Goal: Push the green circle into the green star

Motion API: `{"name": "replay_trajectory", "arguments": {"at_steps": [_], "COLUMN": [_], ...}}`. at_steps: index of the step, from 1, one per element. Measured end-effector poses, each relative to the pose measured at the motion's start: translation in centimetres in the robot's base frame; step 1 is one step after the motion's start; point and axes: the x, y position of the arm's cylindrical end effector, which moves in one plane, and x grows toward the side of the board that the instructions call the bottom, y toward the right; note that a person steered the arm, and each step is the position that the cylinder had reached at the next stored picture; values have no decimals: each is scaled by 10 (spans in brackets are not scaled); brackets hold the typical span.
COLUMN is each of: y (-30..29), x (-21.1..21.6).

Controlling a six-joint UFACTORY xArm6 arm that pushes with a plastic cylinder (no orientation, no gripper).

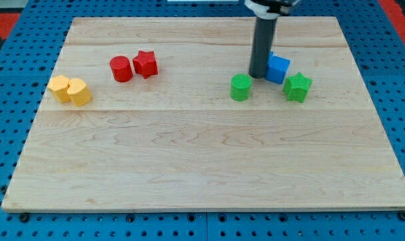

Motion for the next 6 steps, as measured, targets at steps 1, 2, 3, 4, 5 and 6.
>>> {"name": "replay_trajectory", "arguments": {"at_steps": [1,2,3,4,5,6], "y": [-39,-94,-64,-8,-32,4], "x": [0,-3,33,39,13,-2]}}
